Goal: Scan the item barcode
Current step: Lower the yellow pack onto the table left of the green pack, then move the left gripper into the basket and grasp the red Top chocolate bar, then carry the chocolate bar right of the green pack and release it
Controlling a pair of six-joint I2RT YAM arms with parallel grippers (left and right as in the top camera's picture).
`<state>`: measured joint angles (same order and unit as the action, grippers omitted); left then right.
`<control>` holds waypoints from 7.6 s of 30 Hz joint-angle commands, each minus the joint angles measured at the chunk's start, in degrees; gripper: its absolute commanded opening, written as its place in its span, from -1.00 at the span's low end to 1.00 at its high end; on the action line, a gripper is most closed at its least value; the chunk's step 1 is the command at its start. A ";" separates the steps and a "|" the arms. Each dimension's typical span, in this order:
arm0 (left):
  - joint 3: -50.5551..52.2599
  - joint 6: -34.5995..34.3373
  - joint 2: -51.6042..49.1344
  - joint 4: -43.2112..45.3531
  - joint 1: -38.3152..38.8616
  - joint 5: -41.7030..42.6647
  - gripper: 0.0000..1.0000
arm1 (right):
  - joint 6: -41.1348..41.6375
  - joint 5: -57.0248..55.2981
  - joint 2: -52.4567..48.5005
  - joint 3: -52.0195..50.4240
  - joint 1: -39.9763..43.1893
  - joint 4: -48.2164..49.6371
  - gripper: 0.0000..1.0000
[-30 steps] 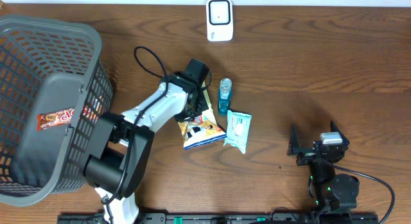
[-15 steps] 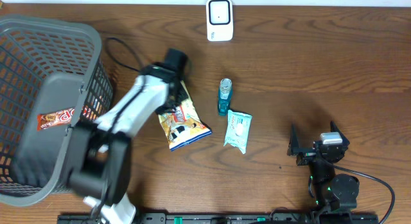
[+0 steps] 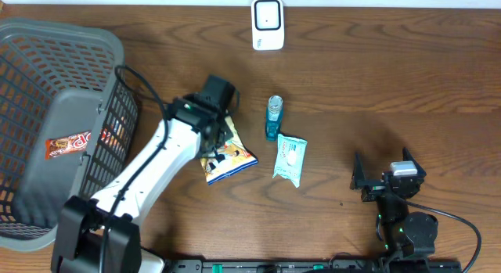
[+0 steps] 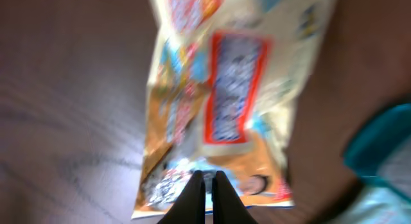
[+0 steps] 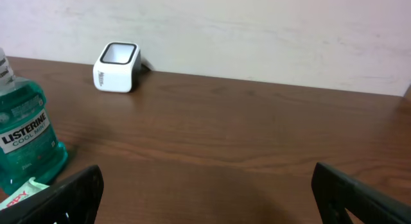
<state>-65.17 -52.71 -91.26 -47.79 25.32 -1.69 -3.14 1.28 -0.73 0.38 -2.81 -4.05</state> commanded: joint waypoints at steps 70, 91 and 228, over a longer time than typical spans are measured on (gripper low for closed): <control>-6.88 22.14 27.89 14.38 -5.01 -20.72 0.89 | 0.74 -0.28 0.09 -0.07 0.57 -0.24 0.98; -24.59 6.93 9.75 -7.32 -53.59 -9.86 0.92 | 0.74 -0.28 0.09 -0.07 0.57 -0.24 0.98; -16.70 33.88 1.29 25.35 16.76 4.07 -0.85 | 0.74 -0.28 0.07 -0.07 0.57 -0.24 0.98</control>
<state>-81.45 -29.30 -86.61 -24.47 38.59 2.68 -3.14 1.28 -0.73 0.38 -2.79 -4.08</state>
